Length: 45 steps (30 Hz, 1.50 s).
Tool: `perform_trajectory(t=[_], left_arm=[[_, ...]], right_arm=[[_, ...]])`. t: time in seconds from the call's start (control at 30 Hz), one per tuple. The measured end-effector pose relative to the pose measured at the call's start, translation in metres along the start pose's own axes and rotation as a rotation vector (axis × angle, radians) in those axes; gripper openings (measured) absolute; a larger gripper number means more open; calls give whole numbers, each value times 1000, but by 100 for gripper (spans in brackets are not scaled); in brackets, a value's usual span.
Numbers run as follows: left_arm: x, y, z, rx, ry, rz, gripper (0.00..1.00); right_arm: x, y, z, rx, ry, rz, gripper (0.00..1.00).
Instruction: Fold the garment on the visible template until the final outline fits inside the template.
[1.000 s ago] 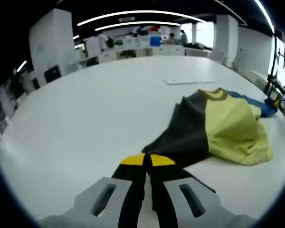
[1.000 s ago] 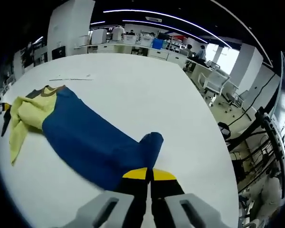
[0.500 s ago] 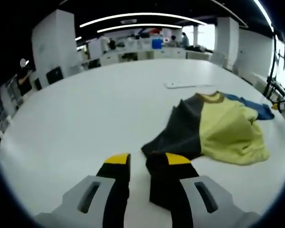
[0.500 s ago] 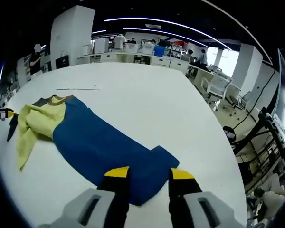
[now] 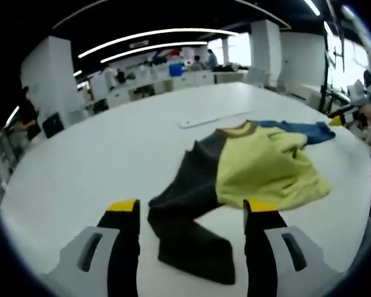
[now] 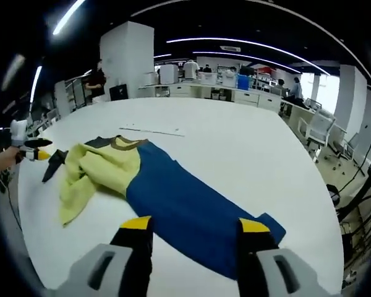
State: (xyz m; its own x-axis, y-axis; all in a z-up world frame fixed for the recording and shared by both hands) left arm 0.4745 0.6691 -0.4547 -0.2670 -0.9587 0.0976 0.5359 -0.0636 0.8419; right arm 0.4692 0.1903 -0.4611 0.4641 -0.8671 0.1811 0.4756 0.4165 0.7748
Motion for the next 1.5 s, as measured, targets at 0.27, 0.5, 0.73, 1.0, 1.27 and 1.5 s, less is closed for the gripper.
perform_trajectory(t=[0.27,0.5,0.73,1.0,1.27,1.5], left_arm=[[37,-6,4,11,-88,4,80],[78,-4,9,13,-179,-12,81],[114,-7,9,16,-242,-12,80],[155,-26,3,-25,-306,-10,73],[191,-34,-3,-37,-350,-44,64],[217,-47,-10,-62,-399,-54,55]], right_arm=[[-44,22,-8,57,159,103,72],[-75,31,-15,75,247,140,75],[-94,38,-22,101,292,199,70],[-111,50,-30,143,327,254,55],[-129,59,-43,166,381,293,44],[-144,66,-56,189,424,324,34]])
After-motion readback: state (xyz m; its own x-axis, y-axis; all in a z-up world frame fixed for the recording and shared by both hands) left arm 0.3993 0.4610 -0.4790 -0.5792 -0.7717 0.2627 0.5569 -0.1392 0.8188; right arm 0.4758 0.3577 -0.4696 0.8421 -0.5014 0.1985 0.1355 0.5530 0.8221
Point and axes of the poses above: the point that each gripper's makers call its tool centre point, and the gripper's own axes: z roughly backward along the fingers, x roughly to its right, y roughly out of its top, the point moved 2 cm from there along z, roughly backward along the fingers, and after that the axes turned 13 degrees about z, right-handed, at the moved point
